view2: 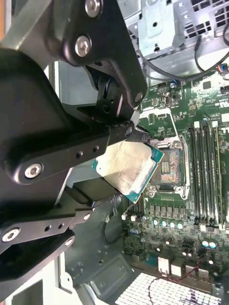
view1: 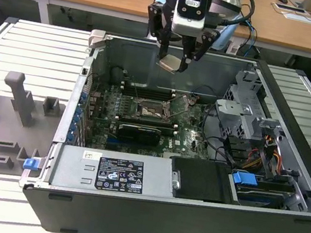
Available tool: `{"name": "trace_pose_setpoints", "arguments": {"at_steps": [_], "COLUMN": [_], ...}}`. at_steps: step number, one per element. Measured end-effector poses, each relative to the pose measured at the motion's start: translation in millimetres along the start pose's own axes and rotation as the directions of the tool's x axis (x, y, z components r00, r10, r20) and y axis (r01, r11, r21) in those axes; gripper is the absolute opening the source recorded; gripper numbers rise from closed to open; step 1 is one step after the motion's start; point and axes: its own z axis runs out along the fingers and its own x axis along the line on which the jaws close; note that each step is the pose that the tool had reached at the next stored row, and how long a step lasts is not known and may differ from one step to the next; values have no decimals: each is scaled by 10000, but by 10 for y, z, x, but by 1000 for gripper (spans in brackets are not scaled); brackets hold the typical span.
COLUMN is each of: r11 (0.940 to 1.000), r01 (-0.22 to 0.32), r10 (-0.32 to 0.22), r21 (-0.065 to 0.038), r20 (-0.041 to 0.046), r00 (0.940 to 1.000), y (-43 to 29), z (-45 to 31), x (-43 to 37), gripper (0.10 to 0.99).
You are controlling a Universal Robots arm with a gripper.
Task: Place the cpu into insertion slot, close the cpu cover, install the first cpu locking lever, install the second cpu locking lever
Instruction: 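Place the cpu into insertion slot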
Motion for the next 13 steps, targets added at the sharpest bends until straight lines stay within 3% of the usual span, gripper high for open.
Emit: {"name": "trace_pose_setpoints", "arguments": {"at_steps": [6, 7, 13], "r11": [9968, 9927, 9765], "r01": [-800, -1204, -2156], "r10": [800, 1204, 2157], "r21": [-15, -24, -45], "r20": [62, 92, 169], "r00": [9968, 9927, 9763], "y": [0, -1, -1], "z": [4, 6, 12], "x": [0, 0, 0], "gripper": [541, 541, 541]}}
